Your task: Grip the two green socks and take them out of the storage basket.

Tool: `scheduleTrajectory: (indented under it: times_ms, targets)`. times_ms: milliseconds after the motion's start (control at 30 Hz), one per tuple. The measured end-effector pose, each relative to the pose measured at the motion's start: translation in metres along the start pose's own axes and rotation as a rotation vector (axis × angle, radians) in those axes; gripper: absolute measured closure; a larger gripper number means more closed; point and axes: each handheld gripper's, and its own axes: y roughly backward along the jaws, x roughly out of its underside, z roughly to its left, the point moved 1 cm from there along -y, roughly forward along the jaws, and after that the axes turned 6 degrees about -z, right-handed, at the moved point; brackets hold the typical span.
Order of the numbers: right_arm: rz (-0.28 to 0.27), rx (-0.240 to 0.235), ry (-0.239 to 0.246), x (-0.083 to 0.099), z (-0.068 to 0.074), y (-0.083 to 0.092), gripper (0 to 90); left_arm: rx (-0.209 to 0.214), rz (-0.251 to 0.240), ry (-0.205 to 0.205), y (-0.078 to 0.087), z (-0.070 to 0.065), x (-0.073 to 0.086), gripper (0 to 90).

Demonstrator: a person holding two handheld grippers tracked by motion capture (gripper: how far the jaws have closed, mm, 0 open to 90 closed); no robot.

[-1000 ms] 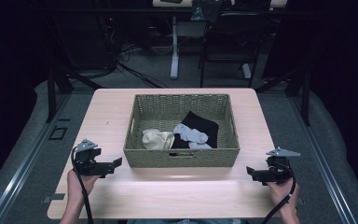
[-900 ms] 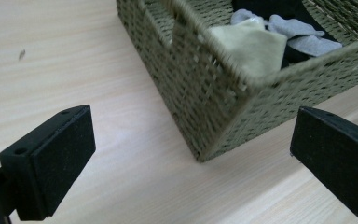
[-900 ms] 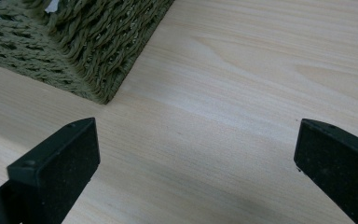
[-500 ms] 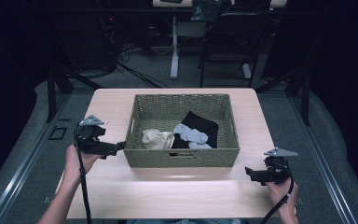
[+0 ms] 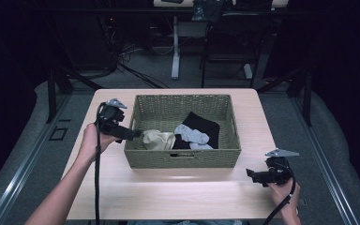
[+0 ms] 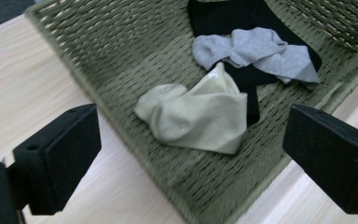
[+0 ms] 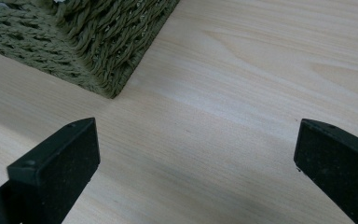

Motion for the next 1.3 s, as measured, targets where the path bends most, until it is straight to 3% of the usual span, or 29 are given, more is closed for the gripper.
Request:
scheduleTrajectory:
  times_ms: [100,400,800,1067,1300]
  targets:
    - [0.004,0.001,0.007,0.0,-0.001,0.0,0.0,0.01,0.013,-0.015,-0.008,-0.003,-0.006,6.3]
    - [0.002,-0.001,-0.007,0.001,-0.002,0.001,0.0,0.084,0.11,-0.089,-0.054,-0.017,-0.023,14.6]
    - [0.018,-0.012,-0.003,0.001,-0.001,-0.001,0.0,0.173,0.236,-0.149,-0.093,-0.031,-0.026,25.2]
    - [0.021,-0.008,-0.005,0.001,-0.002,-0.001,0.0,0.195,0.312,-0.182,-0.111,-0.036,-0.026,39.8]
    - [0.027,-0.016,-0.004,0.001,-0.002,-0.002,0.0,0.185,0.366,-0.215,-0.12,-0.041,-0.026,45.0]
